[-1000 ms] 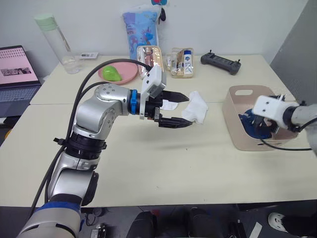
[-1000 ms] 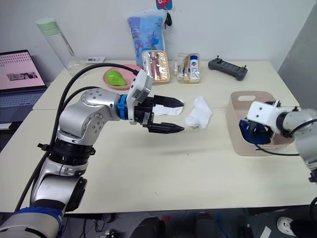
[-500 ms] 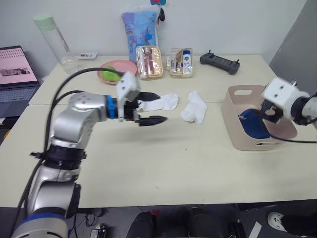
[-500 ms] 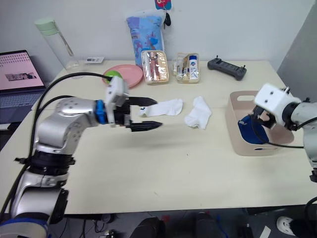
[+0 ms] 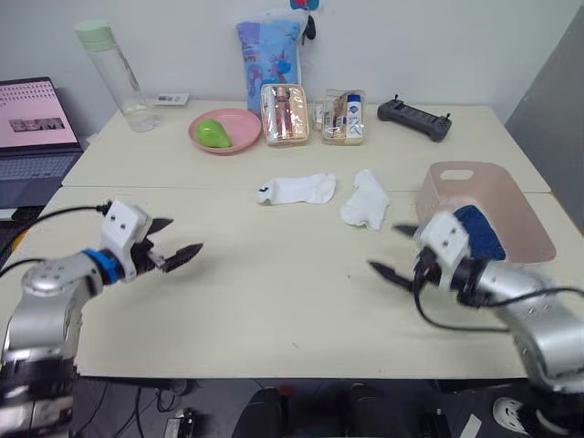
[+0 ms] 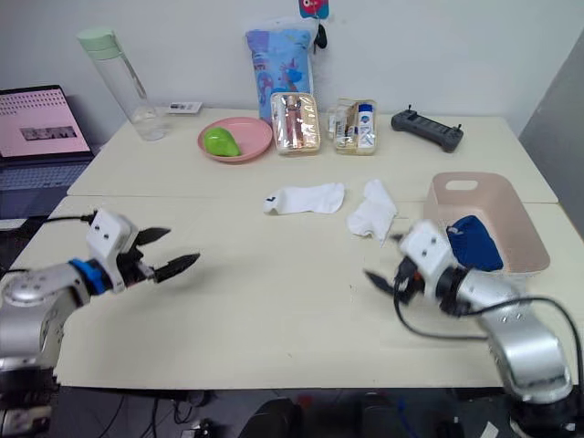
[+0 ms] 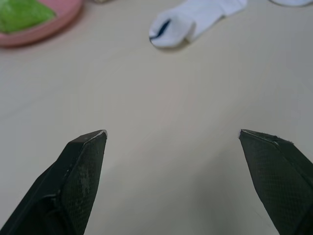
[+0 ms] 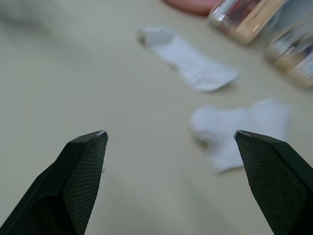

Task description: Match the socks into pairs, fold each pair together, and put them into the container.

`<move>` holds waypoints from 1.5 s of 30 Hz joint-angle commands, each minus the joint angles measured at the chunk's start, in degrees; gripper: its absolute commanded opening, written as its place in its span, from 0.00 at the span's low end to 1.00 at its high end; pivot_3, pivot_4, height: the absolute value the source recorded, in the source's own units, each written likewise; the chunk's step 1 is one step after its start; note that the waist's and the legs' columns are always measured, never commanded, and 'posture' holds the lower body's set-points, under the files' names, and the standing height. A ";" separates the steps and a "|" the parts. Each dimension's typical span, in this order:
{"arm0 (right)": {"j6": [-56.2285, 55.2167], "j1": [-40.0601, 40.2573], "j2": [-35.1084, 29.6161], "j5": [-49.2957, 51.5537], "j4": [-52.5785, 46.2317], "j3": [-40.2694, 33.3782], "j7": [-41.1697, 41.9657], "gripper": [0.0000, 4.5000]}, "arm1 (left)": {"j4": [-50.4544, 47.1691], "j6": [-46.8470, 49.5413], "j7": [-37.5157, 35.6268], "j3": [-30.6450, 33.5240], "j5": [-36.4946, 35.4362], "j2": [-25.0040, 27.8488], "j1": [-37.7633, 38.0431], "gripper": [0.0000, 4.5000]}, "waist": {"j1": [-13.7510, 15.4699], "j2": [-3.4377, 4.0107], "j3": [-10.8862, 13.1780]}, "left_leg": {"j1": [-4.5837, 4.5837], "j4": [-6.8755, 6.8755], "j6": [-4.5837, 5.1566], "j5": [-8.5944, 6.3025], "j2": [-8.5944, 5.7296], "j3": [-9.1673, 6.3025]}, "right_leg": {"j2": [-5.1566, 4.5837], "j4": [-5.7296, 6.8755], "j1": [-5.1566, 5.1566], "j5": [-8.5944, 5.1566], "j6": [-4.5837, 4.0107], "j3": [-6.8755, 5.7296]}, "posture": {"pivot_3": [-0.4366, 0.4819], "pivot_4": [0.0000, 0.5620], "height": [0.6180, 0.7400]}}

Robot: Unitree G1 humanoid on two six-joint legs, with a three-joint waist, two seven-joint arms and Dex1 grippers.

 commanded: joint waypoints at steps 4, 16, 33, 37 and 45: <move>-0.98 -1.44 1.15 2.17 -4.47 1.05 -2.84 0.99 | -6.90 4.18 2.38 0.65 -3.73 -0.94 -0.55 1.00 | -0.01 0.00 0.00 | 0.29 -0.02 0.01 0.00 0.03 -0.01 | 0.03 0.01 0.20 0.13 -0.06 -0.08 | 0.48 0.27 0.94; 0.35 -6.78 2.26 3.17 -4.62 4.60 -6.54 0.99 | 15.34 -1.95 16.20 -12.05 7.56 -14.76 -25.13 1.00 | 0.16 -0.07 -0.03 | 0.24 0.02 0.00 0.01 0.00 -0.01 | 0.11 0.02 0.20 0.13 -0.03 -0.16 | 0.48 0.27 0.94; 1.53 -7.43 3.23 3.23 -5.77 7.03 -9.40 1.00 | 70.40 -16.85 28.15 -12.60 16.61 -27.19 -56.44 0.58 | -0.22 -0.11 -0.01 | 0.03 0.07 0.00 0.02 -0.02 -0.07 | 0.13 0.01 0.04 0.10 0.01 -0.55 | 0.48 0.27 0.94; 1.77 -6.61 3.08 3.23 -6.77 7.15 -9.67 1.00 | 71.37 -17.42 26.88 -12.31 16.98 -27.17 -57.07 0.28 | -0.15 -0.11 -0.01 | 0.01 0.07 -0.01 0.03 -0.02 -0.13 | 0.13 0.02 0.04 0.10 0.01 -0.60 | 0.48 0.27 0.94; 1.91 -5.84 2.08 3.25 -7.66 7.27 -9.21 1.00 | 70.92 -18.14 24.60 -11.02 16.56 -26.97 -56.61 0.00 | -0.16 -0.11 -0.01 | 0.01 0.07 -0.02 0.03 -0.05 -0.14 | 0.12 0.02 0.05 0.10 0.01 -0.61 | 0.48 0.27 0.94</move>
